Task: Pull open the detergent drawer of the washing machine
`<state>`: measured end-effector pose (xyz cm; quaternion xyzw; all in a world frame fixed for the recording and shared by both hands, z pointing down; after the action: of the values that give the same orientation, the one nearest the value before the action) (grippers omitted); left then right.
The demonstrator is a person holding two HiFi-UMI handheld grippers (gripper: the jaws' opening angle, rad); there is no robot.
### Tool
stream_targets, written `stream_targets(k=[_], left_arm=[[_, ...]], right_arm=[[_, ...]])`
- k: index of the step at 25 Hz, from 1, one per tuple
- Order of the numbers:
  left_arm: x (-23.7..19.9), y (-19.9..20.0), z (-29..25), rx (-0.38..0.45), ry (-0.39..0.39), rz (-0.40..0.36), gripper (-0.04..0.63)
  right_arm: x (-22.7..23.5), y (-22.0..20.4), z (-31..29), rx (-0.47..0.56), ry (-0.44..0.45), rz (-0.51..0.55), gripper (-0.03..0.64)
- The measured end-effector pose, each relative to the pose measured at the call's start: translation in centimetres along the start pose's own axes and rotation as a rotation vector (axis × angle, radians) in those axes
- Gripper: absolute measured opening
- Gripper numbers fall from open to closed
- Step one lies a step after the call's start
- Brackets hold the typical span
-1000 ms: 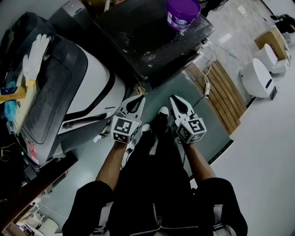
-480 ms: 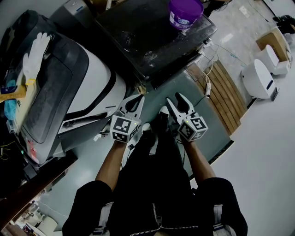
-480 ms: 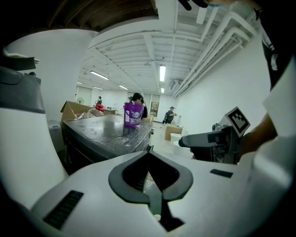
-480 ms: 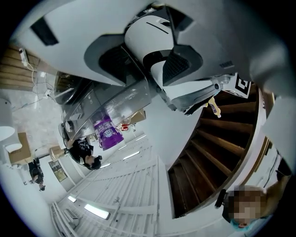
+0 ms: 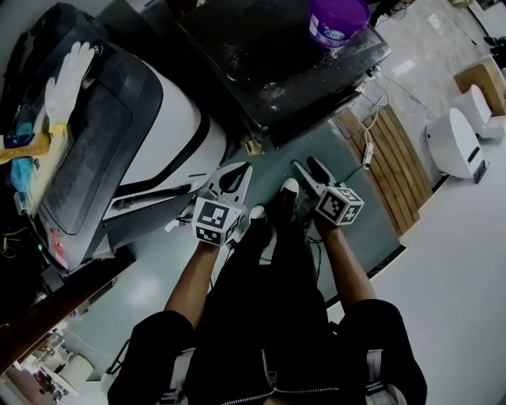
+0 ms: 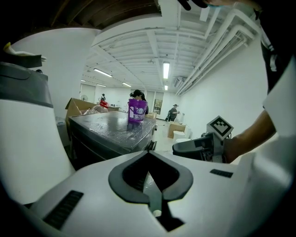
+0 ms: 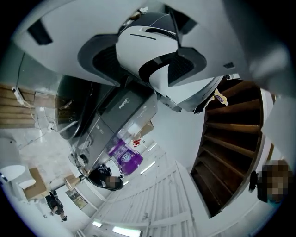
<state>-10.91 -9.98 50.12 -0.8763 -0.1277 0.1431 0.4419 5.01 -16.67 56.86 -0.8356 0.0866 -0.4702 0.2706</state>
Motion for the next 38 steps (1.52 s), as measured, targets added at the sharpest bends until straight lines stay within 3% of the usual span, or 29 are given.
stream_targets(k=[10, 16, 21, 32, 38], left_arm=[[-1.4, -2.9, 0.9, -0.055, 0.055, 0.048, 0.018], [-1.6, -3.7, 0.8, -0.057, 0.074, 0.095, 0.018], [-1.1, -4.1, 0.5, -0.062, 0.079, 0.107, 0.018], [-1.7, -4.9, -0.3, -0.062, 0.099, 0.171, 0.018], [-2.2, -5.7, -0.4, -0.073, 0.113, 0.198, 0.018]], right_arm=[[2.9, 1.2, -4.1, 0.008, 0.133, -0.207, 0.327], [4.9, 1.4, -6.1, 0.017, 0.169, -0.348, 0.373], [6.3, 2.5, -7.6, 0.077, 0.297, -0.444, 0.385], [9.9, 5.2, -10.7, 0.225, 0.464, -0.615, 0.399], [9.5, 6.4, -12.0, 0.251, 0.583, -0.608, 0.402]])
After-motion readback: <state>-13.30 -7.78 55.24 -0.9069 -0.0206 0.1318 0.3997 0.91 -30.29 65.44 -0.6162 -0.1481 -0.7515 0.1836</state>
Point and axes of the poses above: the fingertips, and each gripper's own axes: z backward along the fingers, x to its right, y out of its top, the point moved 3 cm from there along z, backward along the fingers, and after that the axes turned 10 degrees about -x, right-handed, at the moved point
